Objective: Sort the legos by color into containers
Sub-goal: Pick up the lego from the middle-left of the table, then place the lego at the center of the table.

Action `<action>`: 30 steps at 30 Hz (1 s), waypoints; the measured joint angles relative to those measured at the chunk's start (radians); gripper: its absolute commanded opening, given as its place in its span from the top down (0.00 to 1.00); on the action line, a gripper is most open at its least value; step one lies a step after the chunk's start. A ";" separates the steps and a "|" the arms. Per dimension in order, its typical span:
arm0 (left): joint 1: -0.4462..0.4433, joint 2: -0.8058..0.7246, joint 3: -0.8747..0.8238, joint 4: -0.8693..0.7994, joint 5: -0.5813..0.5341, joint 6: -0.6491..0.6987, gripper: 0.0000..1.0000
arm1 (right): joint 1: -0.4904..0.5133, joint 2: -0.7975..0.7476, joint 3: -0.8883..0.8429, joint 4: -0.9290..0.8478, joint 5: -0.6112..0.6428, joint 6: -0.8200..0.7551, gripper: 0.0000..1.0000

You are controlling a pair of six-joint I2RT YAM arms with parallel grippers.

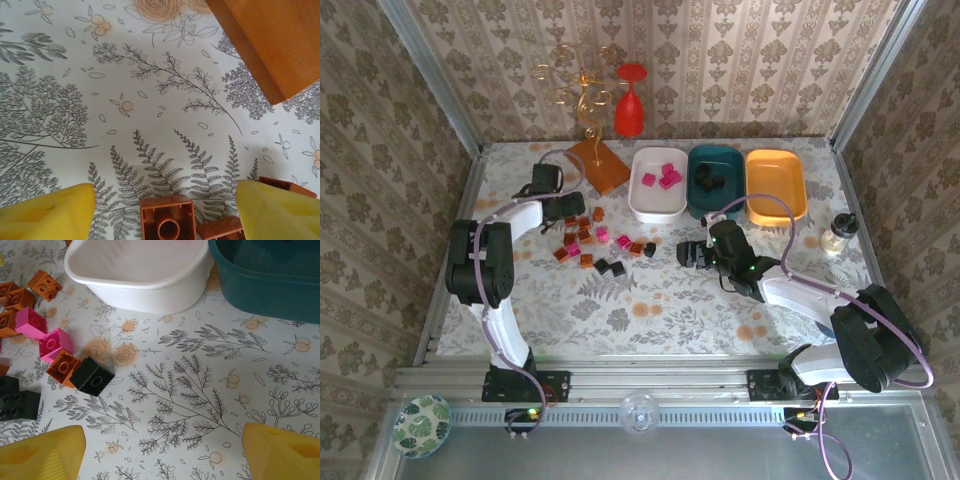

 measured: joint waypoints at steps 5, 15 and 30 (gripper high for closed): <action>0.000 0.042 0.009 -0.042 0.000 -0.004 0.39 | 0.000 0.000 0.000 0.000 0.000 0.000 0.17; 0.004 0.082 0.040 -0.076 -0.004 -0.002 0.56 | 0.000 0.000 0.000 -0.001 0.000 0.000 0.17; -0.336 -0.336 -0.248 0.261 -0.086 -0.010 0.69 | -0.022 -0.153 -0.049 -0.018 0.144 0.001 0.15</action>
